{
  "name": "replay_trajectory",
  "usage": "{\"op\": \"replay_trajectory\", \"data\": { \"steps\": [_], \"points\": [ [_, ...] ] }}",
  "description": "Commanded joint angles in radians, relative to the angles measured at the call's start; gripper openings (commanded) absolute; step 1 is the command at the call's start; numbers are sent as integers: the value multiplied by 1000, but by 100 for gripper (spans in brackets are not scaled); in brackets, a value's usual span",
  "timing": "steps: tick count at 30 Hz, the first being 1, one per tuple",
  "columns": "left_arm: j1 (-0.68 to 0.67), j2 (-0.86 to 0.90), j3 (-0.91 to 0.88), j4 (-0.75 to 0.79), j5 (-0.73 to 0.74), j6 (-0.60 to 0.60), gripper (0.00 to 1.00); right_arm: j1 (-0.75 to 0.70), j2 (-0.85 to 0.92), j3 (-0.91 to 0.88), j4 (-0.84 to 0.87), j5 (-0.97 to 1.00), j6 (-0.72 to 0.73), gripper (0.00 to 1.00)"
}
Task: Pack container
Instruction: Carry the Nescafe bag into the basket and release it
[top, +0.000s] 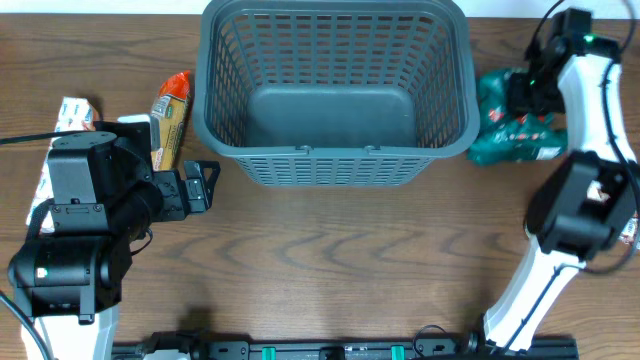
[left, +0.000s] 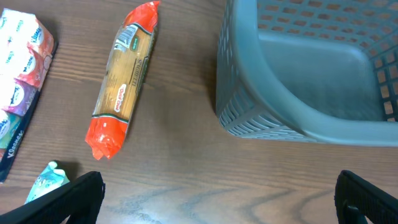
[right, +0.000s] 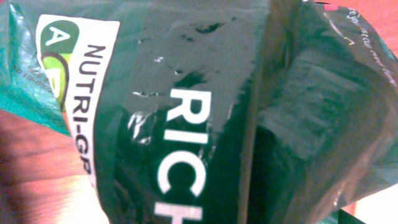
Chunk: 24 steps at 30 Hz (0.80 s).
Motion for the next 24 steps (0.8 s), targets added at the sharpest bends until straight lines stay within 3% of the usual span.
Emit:
{"op": "replay_trajectory", "data": {
  "steps": [1,6,11,17,24],
  "points": [
    [-5,0,21,-2,-8,17,99,-5,-223,33,12,45,34,1],
    [-5,0,21,-1,-8,17,99,2,-368,34,34,48,50,1],
    [-5,0,21,-2,-8,18,99,50,-526,34,180,48,63,1],
    [-5,0,21,-6,-8,17,99,240,-612,34,327,-201,-298,1],
    [-5,0,21,-23,-8,17,99,499,-532,34,288,-211,-584,1]
  ]
}}
